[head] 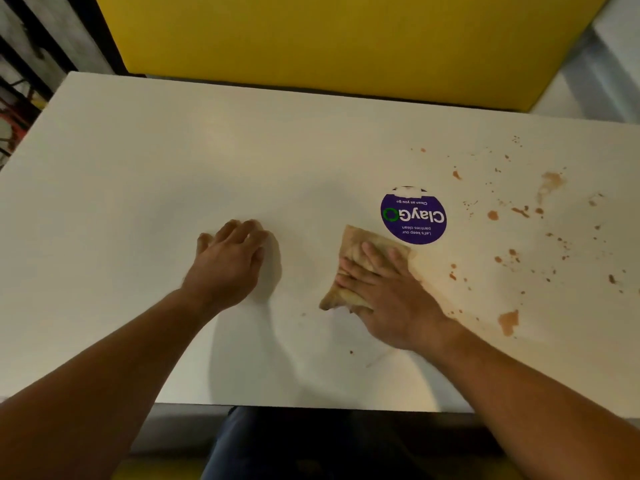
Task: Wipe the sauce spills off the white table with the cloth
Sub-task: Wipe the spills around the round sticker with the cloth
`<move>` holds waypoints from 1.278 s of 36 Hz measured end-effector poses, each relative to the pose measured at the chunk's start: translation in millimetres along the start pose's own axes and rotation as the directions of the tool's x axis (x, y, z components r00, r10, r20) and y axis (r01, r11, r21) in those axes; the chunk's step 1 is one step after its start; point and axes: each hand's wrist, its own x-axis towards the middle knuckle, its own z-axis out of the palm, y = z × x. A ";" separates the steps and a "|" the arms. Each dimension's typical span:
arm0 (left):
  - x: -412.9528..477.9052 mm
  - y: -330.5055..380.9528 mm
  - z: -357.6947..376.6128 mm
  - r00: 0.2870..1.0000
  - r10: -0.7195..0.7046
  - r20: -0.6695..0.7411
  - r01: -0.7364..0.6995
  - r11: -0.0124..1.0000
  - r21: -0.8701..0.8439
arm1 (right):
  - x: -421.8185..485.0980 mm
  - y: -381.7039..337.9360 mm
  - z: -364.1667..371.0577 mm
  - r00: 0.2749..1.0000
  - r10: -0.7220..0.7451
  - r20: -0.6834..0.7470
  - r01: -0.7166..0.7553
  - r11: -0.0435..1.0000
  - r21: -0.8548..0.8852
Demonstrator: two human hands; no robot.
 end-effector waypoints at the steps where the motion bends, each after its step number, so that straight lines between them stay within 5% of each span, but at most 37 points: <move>1: -0.3 1.5 0.7 1.000 -0.006 -0.012 0.006 1.000 -0.001 | -5.9 10.3 1.0 0.998 0.056 0.004 -0.056 0.998 -0.035; 5: 0.8 3.5 -0.2 0.999 -0.027 -0.026 0.027 0.999 -0.024 | -27.3 21.5 5.6 0.966 0.245 -0.080 -0.249 0.968 -0.041; 11: 2.5 0.3 -3.2 0.999 -0.036 -0.024 0.035 0.998 -0.052 | -22.9 -33.3 14.8 0.883 0.450 -0.130 -0.396 0.866 0.304; 18: 6.1 -10.5 -4.0 0.999 -0.030 0.029 0.032 0.996 -0.081 | 17.5 -100.8 10.8 0.944 0.311 -0.111 -0.274 0.925 0.264; 28: 4.5 -13.2 -6.1 0.999 -0.014 0.033 0.016 0.998 -0.062 | -13.3 -101.6 30.2 0.983 -0.166 -0.083 0.170 0.985 0.035; 39: 5.7 -7.7 -11.3 0.997 -0.045 0.056 0.049 0.997 -0.066 | -61.7 -40.3 22.5 0.993 -0.101 -0.058 0.095 0.991 -0.097; 46: 6.5 23.0 -25.1 0.998 -0.013 0.059 0.019 0.994 -0.110 | -37.4 -38.9 0.8 0.983 -0.040 -0.177 0.068 0.986 0.151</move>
